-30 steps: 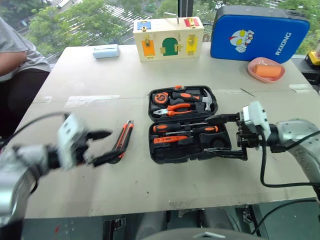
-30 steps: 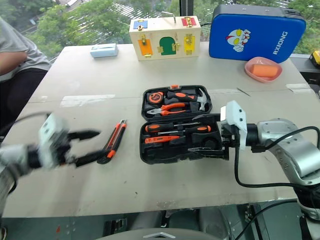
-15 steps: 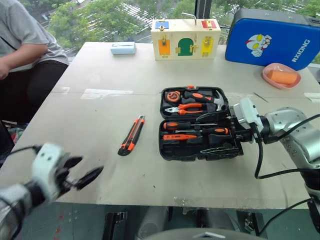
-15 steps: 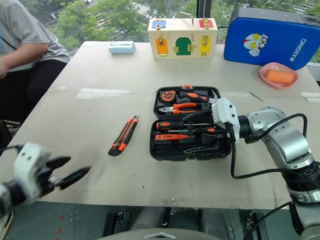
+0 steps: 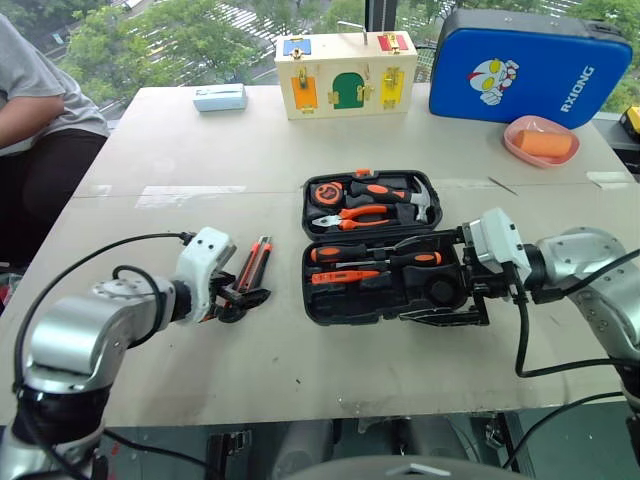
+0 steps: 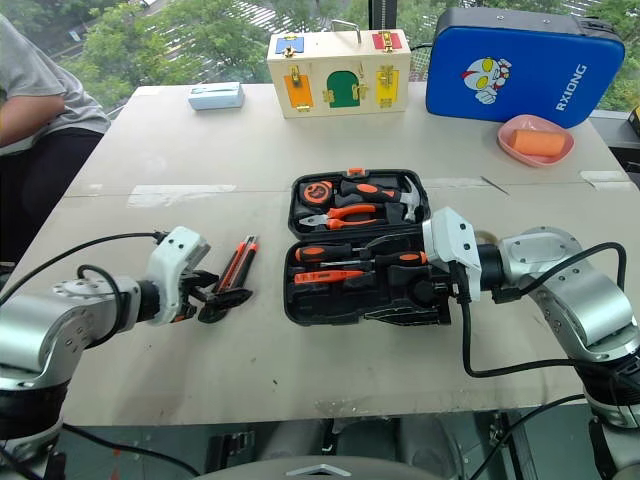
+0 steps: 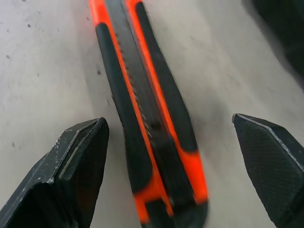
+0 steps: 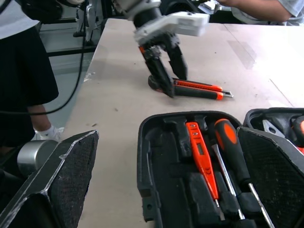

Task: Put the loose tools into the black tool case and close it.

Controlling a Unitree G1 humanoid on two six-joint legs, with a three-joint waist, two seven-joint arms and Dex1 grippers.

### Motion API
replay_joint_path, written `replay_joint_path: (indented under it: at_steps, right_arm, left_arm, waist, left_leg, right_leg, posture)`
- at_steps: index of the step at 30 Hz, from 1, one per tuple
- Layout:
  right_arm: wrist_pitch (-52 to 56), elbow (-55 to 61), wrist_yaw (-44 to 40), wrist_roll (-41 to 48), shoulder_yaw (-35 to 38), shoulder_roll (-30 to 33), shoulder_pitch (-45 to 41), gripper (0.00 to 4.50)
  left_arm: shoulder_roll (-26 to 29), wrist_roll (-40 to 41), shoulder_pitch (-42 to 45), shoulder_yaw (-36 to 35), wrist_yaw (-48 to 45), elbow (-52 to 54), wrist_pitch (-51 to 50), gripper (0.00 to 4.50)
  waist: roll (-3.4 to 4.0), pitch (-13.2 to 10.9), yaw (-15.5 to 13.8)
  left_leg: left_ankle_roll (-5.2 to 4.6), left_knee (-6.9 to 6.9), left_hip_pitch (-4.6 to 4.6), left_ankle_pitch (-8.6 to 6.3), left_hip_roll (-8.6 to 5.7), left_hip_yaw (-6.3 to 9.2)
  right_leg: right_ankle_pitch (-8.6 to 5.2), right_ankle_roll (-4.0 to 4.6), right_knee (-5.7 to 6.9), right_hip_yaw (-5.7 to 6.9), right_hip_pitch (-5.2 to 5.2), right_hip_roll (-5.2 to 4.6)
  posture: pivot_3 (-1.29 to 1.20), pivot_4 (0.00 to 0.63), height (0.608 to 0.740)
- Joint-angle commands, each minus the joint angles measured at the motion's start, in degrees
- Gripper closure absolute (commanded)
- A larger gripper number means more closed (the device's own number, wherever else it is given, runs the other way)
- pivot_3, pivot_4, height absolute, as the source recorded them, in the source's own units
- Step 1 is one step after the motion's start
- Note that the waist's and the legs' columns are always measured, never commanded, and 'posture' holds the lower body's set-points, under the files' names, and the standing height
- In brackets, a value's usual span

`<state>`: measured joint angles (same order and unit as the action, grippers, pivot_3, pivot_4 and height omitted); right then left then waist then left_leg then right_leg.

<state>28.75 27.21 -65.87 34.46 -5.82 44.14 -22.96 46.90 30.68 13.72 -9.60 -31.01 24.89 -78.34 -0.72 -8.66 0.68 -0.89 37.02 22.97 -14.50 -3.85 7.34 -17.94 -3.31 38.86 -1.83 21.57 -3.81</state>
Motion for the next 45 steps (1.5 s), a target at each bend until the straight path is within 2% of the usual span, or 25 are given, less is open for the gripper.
replay_joint_path:
  at_steps: [1, 3, 6, 7, 14, 16, 18, 23, 26, 28, 34, 37, 41, 45]
  right_arm:
    - [0.2, 2.7, 1.0, 1.1, 2.1, 0.5, 0.3, 0.00]
    - [0.2, 3.1, 1.4, 1.1, 2.5, 0.6, 1.0, 0.00]
    - [-0.4, 2.9, 1.5, 0.7, 3.0, 1.1, 1.7, 0.00]
    - [-0.7, 2.7, 1.5, 0.6, 3.2, 1.2, 1.7, 0.00]
    - [-0.6, 2.5, 1.4, 0.7, 4.6, 2.0, 2.6, 0.00]
    - [0.0, 2.5, 0.9, 1.5, 5.8, 3.0, 3.7, 0.00]
    - [-0.1, 2.7, 0.2, 2.1, 7.3, 4.3, 5.6, 0.00]
    - [-0.7, 4.1, -0.2, 2.6, 10.1, 6.3, 9.6, 0.00]
    - [-1.7, 6.7, -1.8, 2.5, 13.6, 8.8, 16.0, 0.00]
    - [-1.6, 8.5, -2.6, 3.3, 16.0, 10.2, 19.9, 0.00]
    - [0.4, 14.4, -1.4, 5.6, 24.1, 11.3, 32.3, 0.00]
    - [0.8, 15.7, 0.6, 5.4, 26.0, 10.9, 34.6, 0.00]
    - [1.8, 18.3, 4.4, 5.7, 26.0, 10.0, 35.2, 0.00]
    - [3.3, 21.2, 7.8, 6.9, 25.7, 9.4, 35.7, 0.00]
  left_arm:
    - [0.3, -0.8, 1.4, 3.1, 1.5, -2.4, -3.3, 0.55]
    - [1.5, -2.0, 0.5, 4.5, 1.8, -3.9, -2.5, 1.21]
    - [1.9, -2.6, -1.6, 5.6, 1.4, -4.9, -0.8, 2.53]
    - [1.6, -2.9, -1.9, 5.5, 1.5, -5.5, -0.2, 2.77]
    - [4.0, -4.4, -3.4, 1.1, -1.0, -9.7, 10.0, 2.77]
    - [6.9, -3.6, -2.4, -1.3, -6.1, -11.1, 15.7, 2.77]
    - [11.2, -2.3, -1.5, -2.1, -16.1, -11.6, 24.6, 2.77]
    - [17.0, -0.8, 2.5, 2.6, -35.2, -10.5, 38.8, 2.77]
    - [14.9, 0.7, 11.2, 10.8, -42.8, -8.8, 38.5, 2.77]
    - [13.4, 0.3, 15.4, 15.8, -46.2, -8.0, 38.0, 2.77]
    - [6.3, -6.2, 24.9, 32.2, -52.3, -7.6, 38.9, 2.77]
    - [3.8, -11.3, 28.7, 39.5, -56.0, -10.7, 41.0, 2.77]
    - [-1.2, -17.2, 33.1, 44.6, -56.4, -18.5, 44.3, 2.77]
    - [-6.0, -20.1, 37.1, 45.8, -57.1, -25.8, 45.5, 2.77]
  waist:
    - [0.01, 0.0, 0.0]
    - [0.00, 0.0, 0.0]
    - [0.07, 0.1, 0.0]
    - [0.16, 0.1, 0.0]
    - [0.48, 0.3, 0.0]
    - [0.45, 0.3, 0.0]
    - [0.22, 0.2, 0.0]
    - [0.13, 0.1, -0.8]
    - [0.17, 0.1, -1.9]
    - [0.17, 0.1, -1.6]
    - [0.03, 0.0, -0.7]
    - [0.01, 0.0, -0.3]
    - [-0.01, 0.0, 0.0]
    - [-0.02, 0.0, -0.3]
  left_leg:
    - [0.00, 0.00, 0.00, 0.00, 0.00, 0.01]
    - [0.00, 0.03, -0.03, 0.00, 0.00, 0.01]
    - [0.00, 0.03, -0.08, 0.00, 0.00, -0.07]
    - [0.00, 0.02, -0.09, 0.00, 0.00, -0.11]
    - [-0.01, -0.08, -0.21, -0.01, 0.03, -0.22]
    - [-0.01, -0.11, -0.21, 0.00, 0.06, -0.22]
    - [0.00, -0.14, -0.15, 0.00, 0.09, -0.19]
    - [0.02, -0.12, 0.03, 0.01, 0.02, -0.22]
    - [0.01, -0.11, 0.10, 0.01, 0.00, -0.21]
    - [0.00, 0.09, 0.37, 0.00, 0.00, -0.05]
    - [-0.03, 0.39, 0.51, 0.00, 0.04, 0.01]
    - [-0.16, 0.45, 0.48, -0.06, 0.03, 0.00]
    - [-0.20, 0.46, 0.37, -0.08, 0.02, -0.02]
    - [-0.05, 0.52, 0.44, 0.02, 0.01, 0.11]
  right_leg:
    - [0.00, 0.00, 0.00, 0.00, 0.00, 0.00]
    - [0.00, 0.00, 0.01, 0.00, 0.00, 0.00]
    - [0.00, -0.01, 0.01, -0.10, -0.01, 0.00]
    - [0.00, -0.01, 0.01, -0.15, -0.01, 0.00]
    - [0.00, -0.01, 0.04, -0.26, -0.01, 0.01]
    - [0.00, 0.00, 0.06, -0.28, -0.01, 0.04]
    - [0.00, 0.01, 0.07, -0.24, 0.03, 0.08]
    - [0.00, 0.00, -0.15, -0.16, 0.09, -0.12]
    - [0.00, 0.00, -0.29, -0.11, 0.06, -0.14]
    - [0.00, -0.01, -0.30, 0.10, 0.08, -0.09]
    - [0.01, -0.02, -0.02, 0.21, 0.14, 0.10]
    - [0.01, -0.04, 0.06, 0.37, 0.10, 0.19]
    - [0.02, -0.07, 0.08, 0.40, 0.00, 0.40]
    - [0.02, -0.07, 0.05, 0.54, -0.01, 0.37]
  posture:
    - [0.00, 0.150, 0.735]
    - [0.00, 0.150, 0.735]
    - [0.00, 0.150, 0.735]
    - [0.00, 0.150, 0.735]
    - [0.00, 0.150, 0.735]
    - [0.00, 0.150, 0.735]
    - [0.00, 0.150, 0.735]
    - [0.00, 0.150, 0.735]
    - [0.00, 0.150, 0.735]
    - [0.00, 0.150, 0.735]
    - [0.00, 0.150, 0.735]
    - [0.00, 0.150, 0.735]
    - [0.00, 0.150, 0.735]
    - [0.00, 0.150, 0.735]
